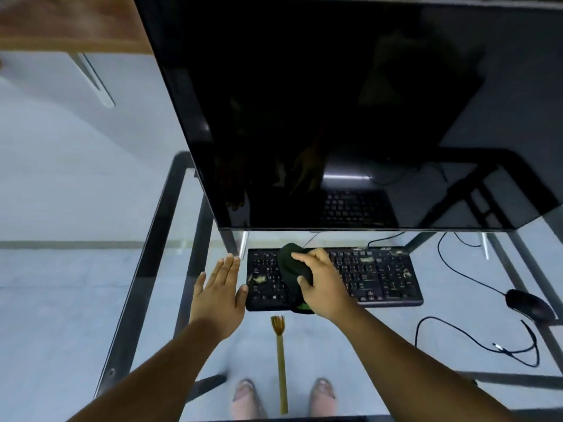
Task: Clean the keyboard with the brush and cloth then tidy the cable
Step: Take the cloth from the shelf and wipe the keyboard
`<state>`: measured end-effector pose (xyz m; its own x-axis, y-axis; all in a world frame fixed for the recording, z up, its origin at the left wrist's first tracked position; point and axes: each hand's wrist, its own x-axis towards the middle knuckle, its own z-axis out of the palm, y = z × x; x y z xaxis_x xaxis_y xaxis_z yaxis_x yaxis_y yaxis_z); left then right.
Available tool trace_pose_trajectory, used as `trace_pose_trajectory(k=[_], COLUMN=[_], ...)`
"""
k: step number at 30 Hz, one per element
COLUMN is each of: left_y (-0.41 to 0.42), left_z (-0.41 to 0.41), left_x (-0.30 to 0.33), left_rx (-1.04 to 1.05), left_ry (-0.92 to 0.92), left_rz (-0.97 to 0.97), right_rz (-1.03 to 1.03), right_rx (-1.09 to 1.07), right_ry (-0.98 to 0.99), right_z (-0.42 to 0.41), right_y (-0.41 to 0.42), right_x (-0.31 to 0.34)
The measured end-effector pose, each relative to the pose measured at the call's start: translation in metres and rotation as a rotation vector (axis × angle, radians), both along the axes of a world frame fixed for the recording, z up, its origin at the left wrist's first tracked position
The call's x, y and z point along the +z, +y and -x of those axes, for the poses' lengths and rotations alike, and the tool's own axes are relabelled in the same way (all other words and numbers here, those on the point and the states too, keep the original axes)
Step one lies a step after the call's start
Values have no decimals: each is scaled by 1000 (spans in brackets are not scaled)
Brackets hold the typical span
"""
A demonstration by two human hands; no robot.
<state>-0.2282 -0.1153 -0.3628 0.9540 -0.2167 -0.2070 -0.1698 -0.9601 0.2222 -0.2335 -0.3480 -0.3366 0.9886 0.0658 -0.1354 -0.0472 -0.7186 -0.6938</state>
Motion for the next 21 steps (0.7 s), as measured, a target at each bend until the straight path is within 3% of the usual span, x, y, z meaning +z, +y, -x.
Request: trace_pose_trajectory(k=[8, 12, 18, 21], left_y=[11, 18, 20, 24], left_z=[-6, -7, -6, -8], left_x=[-28, -33, -39, -41], left_rx=[-55, -81, -103, -121], left_ry=[111, 124, 105, 115], left_rz=[-37, -72, -87, -97], right_rz=[407, 355, 307, 346], right_rx=[-24, -132, 59, 5], right_ry=[72, 58, 37, 3], right_z=[3, -14, -34, -29], right_y=[7, 21, 58, 49], right_x=[-22, -28, -28, -29])
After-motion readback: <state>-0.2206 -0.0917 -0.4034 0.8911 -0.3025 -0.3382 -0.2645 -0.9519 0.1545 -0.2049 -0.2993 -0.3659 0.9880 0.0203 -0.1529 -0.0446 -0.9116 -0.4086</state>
